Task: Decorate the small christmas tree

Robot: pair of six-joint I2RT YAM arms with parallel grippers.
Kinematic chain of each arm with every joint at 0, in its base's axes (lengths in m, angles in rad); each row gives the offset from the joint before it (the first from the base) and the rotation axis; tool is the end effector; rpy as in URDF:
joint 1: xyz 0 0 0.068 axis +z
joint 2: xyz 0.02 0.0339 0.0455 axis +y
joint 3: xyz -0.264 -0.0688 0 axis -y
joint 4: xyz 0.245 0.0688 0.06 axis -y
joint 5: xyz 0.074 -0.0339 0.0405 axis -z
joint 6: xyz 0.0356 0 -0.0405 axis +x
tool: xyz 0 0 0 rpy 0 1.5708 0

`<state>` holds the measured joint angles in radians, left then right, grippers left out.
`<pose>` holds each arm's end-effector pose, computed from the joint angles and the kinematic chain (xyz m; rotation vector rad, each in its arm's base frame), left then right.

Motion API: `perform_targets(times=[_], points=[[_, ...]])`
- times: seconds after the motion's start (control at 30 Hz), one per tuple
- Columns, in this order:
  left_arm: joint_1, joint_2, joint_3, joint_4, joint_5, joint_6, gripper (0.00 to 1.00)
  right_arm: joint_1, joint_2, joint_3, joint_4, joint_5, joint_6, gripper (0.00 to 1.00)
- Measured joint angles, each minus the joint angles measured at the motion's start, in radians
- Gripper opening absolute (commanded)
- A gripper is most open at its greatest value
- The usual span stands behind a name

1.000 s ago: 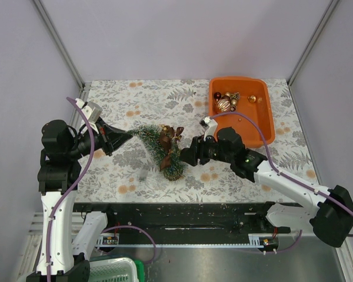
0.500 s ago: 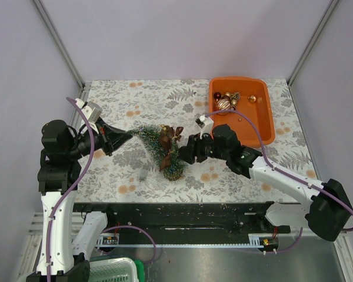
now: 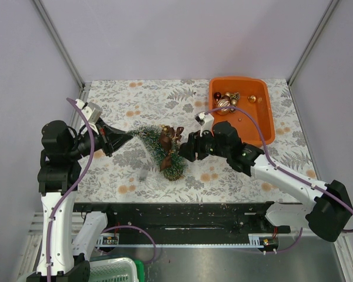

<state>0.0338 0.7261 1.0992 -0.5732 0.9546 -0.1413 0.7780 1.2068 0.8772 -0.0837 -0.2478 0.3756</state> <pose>0.1225 -0.0249 0.4152 0.5451 1.6872 -0.9151 0.1909 0.2004 0.2941 -0.5879 2.0263 0.9689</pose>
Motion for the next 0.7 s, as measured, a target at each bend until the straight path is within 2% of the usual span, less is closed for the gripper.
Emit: perform_targets(times=[0.3, 0.7], points=[[0.000, 0.000, -0.003, 0.000, 0.006, -0.003, 0.00, 0.000, 0.008, 0.006, 0.008, 0.000, -0.004, 0.10], [0.000, 0.000, -0.003, 0.000, 0.007, -0.010, 0.00, 0.000, -0.005, -0.095, -0.011, 0.013, 0.006, 0.09]])
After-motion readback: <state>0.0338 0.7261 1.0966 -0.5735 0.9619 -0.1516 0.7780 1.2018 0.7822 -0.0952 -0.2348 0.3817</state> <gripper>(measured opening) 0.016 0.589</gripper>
